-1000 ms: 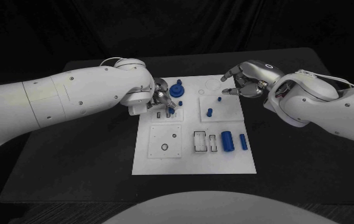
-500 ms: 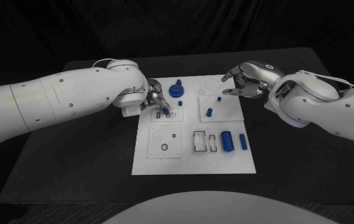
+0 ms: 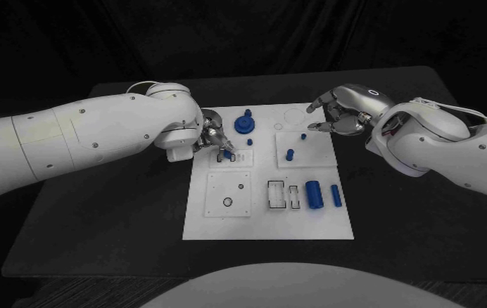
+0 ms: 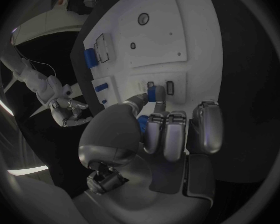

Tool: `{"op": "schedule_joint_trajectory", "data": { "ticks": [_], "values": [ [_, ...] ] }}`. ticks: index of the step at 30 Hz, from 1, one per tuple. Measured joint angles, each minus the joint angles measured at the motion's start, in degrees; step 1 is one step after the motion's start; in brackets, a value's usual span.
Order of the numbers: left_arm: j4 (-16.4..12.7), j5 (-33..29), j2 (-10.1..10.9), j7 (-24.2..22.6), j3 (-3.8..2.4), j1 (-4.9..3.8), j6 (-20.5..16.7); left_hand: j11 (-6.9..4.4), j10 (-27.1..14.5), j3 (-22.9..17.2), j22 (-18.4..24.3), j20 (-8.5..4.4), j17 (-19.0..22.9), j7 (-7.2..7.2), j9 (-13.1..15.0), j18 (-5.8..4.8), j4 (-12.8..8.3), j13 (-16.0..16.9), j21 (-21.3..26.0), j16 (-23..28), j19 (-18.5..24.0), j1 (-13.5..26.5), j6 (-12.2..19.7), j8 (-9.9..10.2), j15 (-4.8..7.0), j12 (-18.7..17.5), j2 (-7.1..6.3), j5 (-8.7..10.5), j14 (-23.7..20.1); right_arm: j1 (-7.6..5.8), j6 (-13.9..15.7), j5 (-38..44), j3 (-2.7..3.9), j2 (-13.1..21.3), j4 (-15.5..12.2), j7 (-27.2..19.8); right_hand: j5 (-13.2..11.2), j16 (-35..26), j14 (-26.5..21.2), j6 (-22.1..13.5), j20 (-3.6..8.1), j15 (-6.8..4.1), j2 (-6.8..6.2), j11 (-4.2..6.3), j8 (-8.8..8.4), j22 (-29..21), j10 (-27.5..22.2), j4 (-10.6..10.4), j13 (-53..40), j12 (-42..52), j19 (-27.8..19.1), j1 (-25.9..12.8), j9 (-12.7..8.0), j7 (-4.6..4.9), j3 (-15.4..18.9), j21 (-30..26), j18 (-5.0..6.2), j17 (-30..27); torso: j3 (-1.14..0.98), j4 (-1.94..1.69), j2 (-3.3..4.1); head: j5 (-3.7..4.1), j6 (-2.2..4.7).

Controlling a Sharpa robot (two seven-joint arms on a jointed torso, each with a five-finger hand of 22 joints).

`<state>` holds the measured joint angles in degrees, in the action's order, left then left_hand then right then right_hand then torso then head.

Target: Assemble the parts on the task board

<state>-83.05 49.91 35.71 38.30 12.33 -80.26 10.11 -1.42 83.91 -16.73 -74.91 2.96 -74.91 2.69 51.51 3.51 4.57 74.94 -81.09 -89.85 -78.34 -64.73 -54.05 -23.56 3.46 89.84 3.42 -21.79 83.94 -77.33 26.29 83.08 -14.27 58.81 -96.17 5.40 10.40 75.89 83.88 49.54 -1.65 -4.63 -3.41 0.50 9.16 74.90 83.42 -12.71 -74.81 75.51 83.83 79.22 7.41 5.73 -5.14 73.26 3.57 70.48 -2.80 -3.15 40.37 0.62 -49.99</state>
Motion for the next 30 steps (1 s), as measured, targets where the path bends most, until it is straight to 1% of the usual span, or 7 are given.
{"op": "schedule_joint_trajectory", "data": {
  "ticks": [5,8,10,15,21,30],
  "values": [
    [-0.1,0.0,0.1,0.0,0.00,0.03,-0.2,0.00,0.0,-1.0,0.0,0.00,0.0,0.11,0.0,0.00,-0.5,0.0,0.0,0.0,0.0,0.2,-0.1,0.0,0.00,0.0,-0.15,0.30,0.0,0.00,0.0,0.0,0.00,0.0,0.0,0.0,0.0,0.0,0.0,0.0,0.00,0.00,0.00,0.00,0.00,0.0,0.0,0.0,0.0,0.0,0.0,0.0,0.0,0.00,0.0,0.0,0.00,0.0,0.02,0.01,0.03,0.05,0.00],
    [-0.1,0.0,0.1,0.0,0.00,0.05,-0.3,0.00,0.0,-1.0,0.0,0.00,0.0,0.12,0.0,0.00,-0.5,0.0,0.0,0.0,0.0,0.2,-0.1,0.1,0.00,0.0,-0.15,0.31,0.0,0.00,0.0,0.0,0.00,0.0,0.0,0.0,0.0,0.0,0.0,0.0,0.00,0.00,0.00,0.00,0.00,0.0,0.0,0.0,0.0,0.0,0.0,0.0,0.0,0.00,0.0,0.0,0.00,0.0,0.02,0.01,0.03,0.06,0.00],
    [-0.1,0.0,0.0,0.0,0.00,0.06,-0.4,0.00,0.0,-1.0,0.0,0.00,0.0,0.13,0.0,0.00,-0.5,0.0,0.0,0.0,0.0,0.4,-0.1,0.1,0.00,0.0,0.08,0.31,0.0,0.00,0.0,0.0,0.00,0.0,0.0,0.0,0.0,0.0,0.0,0.0,0.00,0.00,0.00,0.00,0.00,0.0,0.0,0.0,0.0,0.0,0.0,0.0,0.0,0.00,0.0,0.0,0.00,0.0,0.02,0.01,0.04,0.06,0.00],
    [-0.1,0.0,0.0,-0.1,0.00,0.12,-0.7,0.00,0.0,-1.1,0.0,0.00,0.0,0.22,0.1,0.00,-0.6,0.0,0.0,0.0,0.0,0.7,-0.2,0.1,0.00,0.0,-0.07,0.32,0.0,0.00,0.0,0.0,0.00,0.0,0.0,0.0,0.0,0.0,0.0,0.0,0.00,0.00,0.00,0.00,0.00,0.0,0.0,0.0,0.0,-0.2,0.0,0.0,0.0,0.00,0.0,0.0,0.01,0.0,0.02,0.01,0.05,0.01,0.00],
    [-0.2,0.0,-0.2,-0.2,-0.02,0.20,-0.9,0.00,0.0,-1.1,0.0,0.00,0.0,0.31,0.2,0.00,-0.6,0.0,0.0,0.0,0.0,0.8,-0.1,0.1,0.00,0.0,-0.15,0.32,0.0,0.01,0.0,0.0,0.00,0.1,0.0,0.0,0.0,0.0,0.0,0.0,0.00,0.00,0.00,0.00,0.00,0.0,0.0,0.0,0.0,-0.2,0.0,0.0,-0.1,0.00,0.0,0.0,0.00,-0.1,0.02,0.02,0.05,0.20,0.00],
    [-0.6,0.0,-0.3,-0.2,-0.03,0.33,-1.1,0.00,0.0,-1.1,0.0,0.00,0.0,0.42,0.1,0.00,-0.6,0.0,0.0,0.0,0.0,0.8,-0.2,0.1,0.00,0.0,-0.22,0.33,0.0,0.01,0.0,0.0,0.00,0.1,-0.1,0.0,0.0,0.0,0.0,0.0,0.00,0.00,0.00,0.00,0.00,0.0,0.0,0.0,0.0,-0.2,0.0,0.0,-0.1,0.00,0.0,0.0,0.00,-0.1,0.02,0.03,0.04,0.18,0.00]
  ]
}}
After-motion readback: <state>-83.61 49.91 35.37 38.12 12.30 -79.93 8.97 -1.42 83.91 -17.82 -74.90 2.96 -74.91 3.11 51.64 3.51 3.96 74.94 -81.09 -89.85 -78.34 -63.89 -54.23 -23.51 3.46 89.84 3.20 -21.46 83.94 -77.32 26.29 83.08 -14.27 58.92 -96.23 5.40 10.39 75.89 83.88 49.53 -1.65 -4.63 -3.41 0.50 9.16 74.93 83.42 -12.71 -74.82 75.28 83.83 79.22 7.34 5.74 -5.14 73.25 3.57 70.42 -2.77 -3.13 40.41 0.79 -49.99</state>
